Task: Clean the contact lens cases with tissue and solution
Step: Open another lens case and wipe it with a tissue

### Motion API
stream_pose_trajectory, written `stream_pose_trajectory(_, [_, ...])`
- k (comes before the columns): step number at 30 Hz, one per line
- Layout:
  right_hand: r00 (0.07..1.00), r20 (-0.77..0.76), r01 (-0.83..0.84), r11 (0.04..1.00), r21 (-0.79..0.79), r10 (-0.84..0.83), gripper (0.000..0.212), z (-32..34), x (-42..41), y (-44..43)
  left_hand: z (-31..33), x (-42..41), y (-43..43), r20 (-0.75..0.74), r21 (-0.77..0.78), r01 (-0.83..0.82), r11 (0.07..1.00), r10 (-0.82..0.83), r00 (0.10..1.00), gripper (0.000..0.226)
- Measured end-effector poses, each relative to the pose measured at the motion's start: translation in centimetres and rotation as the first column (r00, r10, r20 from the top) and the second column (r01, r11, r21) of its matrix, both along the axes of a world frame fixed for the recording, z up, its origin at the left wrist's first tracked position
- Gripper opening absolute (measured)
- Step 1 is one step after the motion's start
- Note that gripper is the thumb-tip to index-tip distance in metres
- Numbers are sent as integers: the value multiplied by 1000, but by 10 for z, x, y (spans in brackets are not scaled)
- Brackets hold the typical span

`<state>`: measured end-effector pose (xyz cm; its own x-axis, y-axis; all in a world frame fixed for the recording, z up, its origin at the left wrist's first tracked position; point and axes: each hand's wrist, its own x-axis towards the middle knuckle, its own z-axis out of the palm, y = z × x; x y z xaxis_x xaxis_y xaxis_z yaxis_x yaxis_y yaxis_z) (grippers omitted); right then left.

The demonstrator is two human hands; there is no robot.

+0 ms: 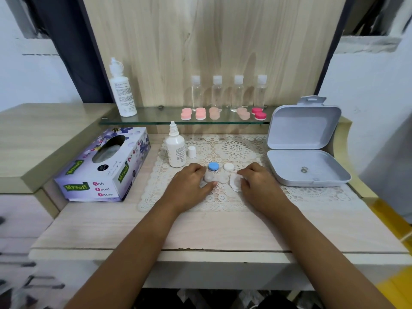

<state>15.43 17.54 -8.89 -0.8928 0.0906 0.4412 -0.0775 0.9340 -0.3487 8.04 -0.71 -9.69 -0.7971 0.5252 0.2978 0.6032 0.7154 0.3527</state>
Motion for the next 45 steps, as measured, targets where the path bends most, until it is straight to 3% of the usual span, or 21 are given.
stream_pose_trajectory(2, [1000,0,3,1000,13,-3,20,0,-2,0,-1,0,0,9,17,-4,1000,4,1000,47])
stream_pose_trajectory(7, [1000,10,-5,999,-41,6,22,3,-5,1,3,3,-1,28,5,-12,1000,12,1000,46])
stream_pose_trajectory(13, [985,170,23,998,-66,-11,29,18,-6,9,18,5,-5,144,-105,10,994,5,990,49])
stream_pose_trajectory(16, [986,159,51,997,-59,-41,31,24,-3,5,30,9,-12,239,-123,57,991,-27,971,55])
stream_pose_trajectory(19, [996,85,32,999,-20,-30,31,29,5,-11,42,24,-28,217,-112,56,992,-31,976,67])
stream_pose_trajectory(26, [987,-74,-149,985,-91,143,27,35,25,-79,49,70,-100,136,-84,-12,996,23,990,61])
stream_pose_trajectory(31, [947,-48,-320,943,-89,317,27,34,27,-142,37,102,-171,109,-59,-138,989,144,984,55])
stream_pose_trajectory(45, [699,16,-709,695,-124,715,28,14,33,-333,-8,167,-336,92,-77,-486,871,491,866,51])
